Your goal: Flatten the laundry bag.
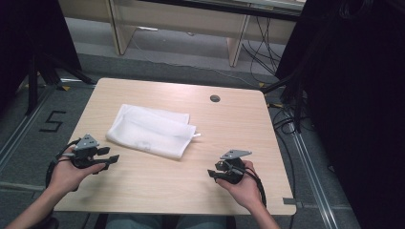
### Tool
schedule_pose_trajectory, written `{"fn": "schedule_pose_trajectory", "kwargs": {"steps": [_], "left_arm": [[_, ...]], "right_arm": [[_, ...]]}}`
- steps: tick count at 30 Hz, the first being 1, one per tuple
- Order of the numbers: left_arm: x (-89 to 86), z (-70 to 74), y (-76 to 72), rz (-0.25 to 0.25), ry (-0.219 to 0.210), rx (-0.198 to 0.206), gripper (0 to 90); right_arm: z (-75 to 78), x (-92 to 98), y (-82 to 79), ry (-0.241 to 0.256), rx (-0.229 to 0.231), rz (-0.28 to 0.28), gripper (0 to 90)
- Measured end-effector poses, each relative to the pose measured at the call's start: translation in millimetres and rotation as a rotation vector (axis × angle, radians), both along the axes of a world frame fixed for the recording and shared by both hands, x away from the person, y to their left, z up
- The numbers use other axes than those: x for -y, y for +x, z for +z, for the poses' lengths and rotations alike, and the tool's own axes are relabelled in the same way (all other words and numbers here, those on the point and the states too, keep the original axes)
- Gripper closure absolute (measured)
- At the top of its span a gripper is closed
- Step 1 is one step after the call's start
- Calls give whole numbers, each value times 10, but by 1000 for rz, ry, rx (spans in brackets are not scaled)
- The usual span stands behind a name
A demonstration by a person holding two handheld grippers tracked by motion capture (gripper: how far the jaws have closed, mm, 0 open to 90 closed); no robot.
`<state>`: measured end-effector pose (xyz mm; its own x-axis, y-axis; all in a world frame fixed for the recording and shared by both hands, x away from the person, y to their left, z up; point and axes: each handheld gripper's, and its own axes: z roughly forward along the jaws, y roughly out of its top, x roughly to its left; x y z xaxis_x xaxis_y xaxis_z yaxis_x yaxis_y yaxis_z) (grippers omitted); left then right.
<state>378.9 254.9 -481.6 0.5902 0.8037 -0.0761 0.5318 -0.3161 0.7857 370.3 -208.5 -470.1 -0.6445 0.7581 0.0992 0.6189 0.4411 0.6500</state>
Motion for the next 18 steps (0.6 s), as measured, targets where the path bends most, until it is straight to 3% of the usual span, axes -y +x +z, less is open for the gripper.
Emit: {"fn": "schedule_pose_trajectory", "kwargs": {"steps": [3, 4, 6, 10, 12, 14, 15, 16, 18], "left_arm": [[63, -19, 3, 5, -24, 5, 516], [80, -14, 7, -17, -4, -5, 542], [113, -19, 2, -8, -17, 4, 554], [127, 21, 0, -24, 6, 6, 679], [138, 36, 4, -22, 17, 14, 750], [141, 34, 1, -16, 41, 27, 785], [118, 48, -2, -35, 72, 26, 815], [112, 42, -8, -28, 67, 30, 830], [99, 38, -17, -10, 66, 34, 862]], "right_arm": [[-36, 6, 4, -7, -19, -1, 621], [-48, 11, 14, -2, -14, 0, 636], [-47, 5, 13, 13, -20, -11, 643], [-33, 19, 2, -31, -30, -4, 759], [-58, 19, 5, -43, -4, 3, 791], [-23, 3, -17, -54, -34, -3, 841], [-31, -17, -11, -53, -4, -1, 862], [19, -36, -23, -67, -33, 1, 878], [45, -105, -26, -80, -12, 21, 900]]}}
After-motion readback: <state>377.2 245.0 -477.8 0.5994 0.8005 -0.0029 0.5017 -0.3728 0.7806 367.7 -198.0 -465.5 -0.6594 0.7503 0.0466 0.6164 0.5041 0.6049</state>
